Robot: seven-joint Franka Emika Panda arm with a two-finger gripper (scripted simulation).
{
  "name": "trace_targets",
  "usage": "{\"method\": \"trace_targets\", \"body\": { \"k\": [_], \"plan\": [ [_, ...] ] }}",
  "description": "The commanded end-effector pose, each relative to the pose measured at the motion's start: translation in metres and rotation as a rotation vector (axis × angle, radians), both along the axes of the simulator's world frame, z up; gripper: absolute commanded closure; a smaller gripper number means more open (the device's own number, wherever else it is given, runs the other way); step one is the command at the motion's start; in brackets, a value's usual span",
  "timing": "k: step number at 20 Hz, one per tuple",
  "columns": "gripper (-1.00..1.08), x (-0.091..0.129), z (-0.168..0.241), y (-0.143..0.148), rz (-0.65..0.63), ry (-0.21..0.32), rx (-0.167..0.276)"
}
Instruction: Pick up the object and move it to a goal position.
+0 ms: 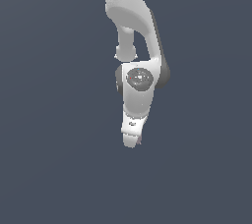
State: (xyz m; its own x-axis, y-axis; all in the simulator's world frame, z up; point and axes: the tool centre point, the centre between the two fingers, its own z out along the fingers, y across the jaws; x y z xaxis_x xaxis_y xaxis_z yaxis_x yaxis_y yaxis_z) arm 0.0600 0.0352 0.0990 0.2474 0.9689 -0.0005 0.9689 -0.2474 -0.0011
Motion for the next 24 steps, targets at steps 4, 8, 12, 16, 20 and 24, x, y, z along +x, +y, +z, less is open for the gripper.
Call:
{"method": "trace_targets", "body": {
  "k": [4,8,12,16,20,24],
  "plan": [
    [-0.92,0.002,-0.001,0.0,0.032,-0.001,0.0],
    [-0.92,0.001,-0.003,-0.001,0.029,-0.001,0.0],
    [-0.92,0.001,-0.017,0.0,0.03,-0.001,0.0],
    [-0.92,0.0,-0.04,0.0,0.033,-0.001,0.0],
    [-0.92,0.001,-0.051,0.0,0.034,-0.001,0.0],
    [1.08,0.002,-0.052,0.0,0.033,-0.001,0.0]
  ]
}}
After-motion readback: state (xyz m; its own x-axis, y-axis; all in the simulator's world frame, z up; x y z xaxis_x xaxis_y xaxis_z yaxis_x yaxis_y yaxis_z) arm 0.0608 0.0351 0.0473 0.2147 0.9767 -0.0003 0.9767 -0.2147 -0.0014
